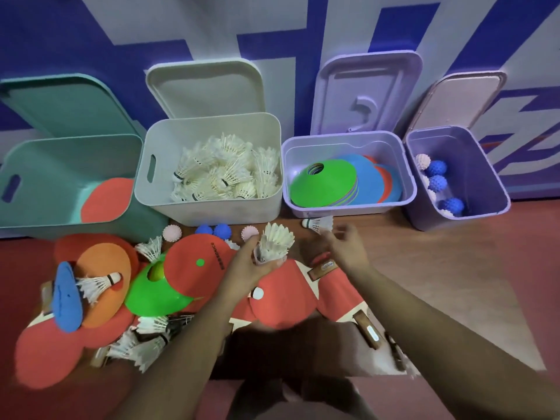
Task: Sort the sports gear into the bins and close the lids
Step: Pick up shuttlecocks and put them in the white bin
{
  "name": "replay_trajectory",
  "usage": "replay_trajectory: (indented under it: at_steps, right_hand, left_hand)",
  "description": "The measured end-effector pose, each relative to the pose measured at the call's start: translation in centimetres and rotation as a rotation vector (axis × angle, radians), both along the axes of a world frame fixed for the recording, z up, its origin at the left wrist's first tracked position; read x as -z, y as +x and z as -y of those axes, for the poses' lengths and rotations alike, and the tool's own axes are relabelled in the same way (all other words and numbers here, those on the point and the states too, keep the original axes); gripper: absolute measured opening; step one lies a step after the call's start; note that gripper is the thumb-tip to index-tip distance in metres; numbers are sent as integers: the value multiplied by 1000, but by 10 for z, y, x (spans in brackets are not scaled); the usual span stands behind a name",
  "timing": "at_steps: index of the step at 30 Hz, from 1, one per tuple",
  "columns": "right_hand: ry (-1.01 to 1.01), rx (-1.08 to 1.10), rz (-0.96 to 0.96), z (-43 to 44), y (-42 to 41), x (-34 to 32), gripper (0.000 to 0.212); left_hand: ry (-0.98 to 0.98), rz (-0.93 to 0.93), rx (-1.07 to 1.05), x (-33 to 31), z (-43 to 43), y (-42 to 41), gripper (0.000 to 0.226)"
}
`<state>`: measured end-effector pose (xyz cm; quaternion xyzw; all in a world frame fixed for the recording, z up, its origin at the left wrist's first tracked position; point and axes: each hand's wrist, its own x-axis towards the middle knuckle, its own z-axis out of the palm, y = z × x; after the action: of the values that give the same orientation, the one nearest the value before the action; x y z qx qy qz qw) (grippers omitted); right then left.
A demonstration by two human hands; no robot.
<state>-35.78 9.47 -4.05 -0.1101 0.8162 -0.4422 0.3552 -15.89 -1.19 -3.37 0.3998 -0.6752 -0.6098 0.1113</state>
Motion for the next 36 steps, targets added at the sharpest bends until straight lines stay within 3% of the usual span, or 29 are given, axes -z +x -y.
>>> replay_trajectory:
  at_steps: [4,11,13,18,24,29,36]
  right_hand:
    - [267,-35,-41,28,-25,35,53]
    - [295,-134,-117,43,-26,57,26]
    - [248,-180,-162,36,-21,46,23]
    - [-11,-527,-580,4,1,1,15]
    - [-340,-620,-502,5,16,-80,10]
    - [-396,-850,-608,27,23,-116,5]
    - [-477,-853,-324,68,49,-136,13]
  left_hand:
    - [-5,36,-43,5,2,7,59]
    - [6,39,-98,6,1,20,48]
    - [5,42,-119,5,0,24,49]
    - [-34,70,-173,-11,-3,34,48]
    - [-139,86,-156,-44,-1,48,46]
    - [-252,87,-144,-80,9,54,49]
    - [-462,137,-56,-115,58,64,54]
